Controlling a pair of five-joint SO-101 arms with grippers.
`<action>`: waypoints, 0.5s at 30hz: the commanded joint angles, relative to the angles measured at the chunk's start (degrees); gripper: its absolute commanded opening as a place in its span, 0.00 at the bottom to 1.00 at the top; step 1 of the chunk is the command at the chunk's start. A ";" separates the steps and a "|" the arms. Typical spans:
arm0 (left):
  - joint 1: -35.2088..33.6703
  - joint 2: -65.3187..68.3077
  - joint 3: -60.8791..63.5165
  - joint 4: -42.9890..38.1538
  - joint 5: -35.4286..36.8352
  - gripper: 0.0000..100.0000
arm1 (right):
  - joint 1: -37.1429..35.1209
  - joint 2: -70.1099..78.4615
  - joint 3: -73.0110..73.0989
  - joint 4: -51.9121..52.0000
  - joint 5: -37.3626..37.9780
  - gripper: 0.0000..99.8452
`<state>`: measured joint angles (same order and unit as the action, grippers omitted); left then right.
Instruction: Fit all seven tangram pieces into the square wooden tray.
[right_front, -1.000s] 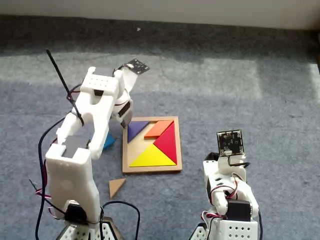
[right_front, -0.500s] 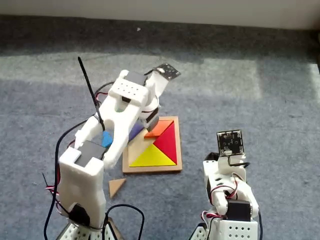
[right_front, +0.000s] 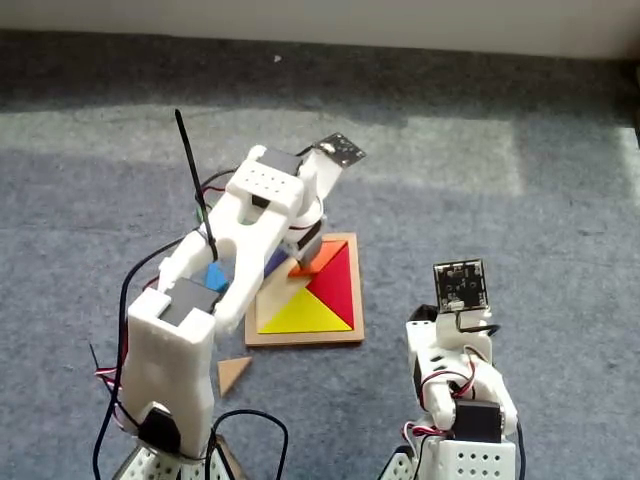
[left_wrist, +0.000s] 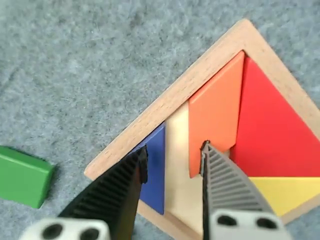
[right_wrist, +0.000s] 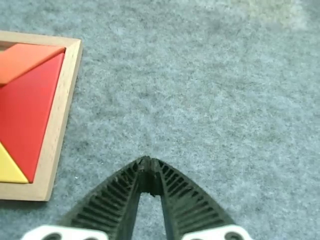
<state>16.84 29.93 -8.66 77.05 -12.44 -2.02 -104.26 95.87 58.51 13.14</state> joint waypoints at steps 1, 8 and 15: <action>-0.13 -0.57 1.89 2.99 0.18 0.18 | 0.66 -0.75 7.52 -1.36 0.62 0.01; -0.13 -6.55 11.47 2.55 0.18 0.18 | 0.66 -0.75 7.52 -1.36 0.62 0.01; -0.31 -17.01 26.07 -2.90 0.18 0.18 | 0.66 -0.75 7.52 -1.36 0.62 0.01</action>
<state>16.66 18.86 9.10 77.67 -12.35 -2.02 -104.26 95.87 58.51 13.14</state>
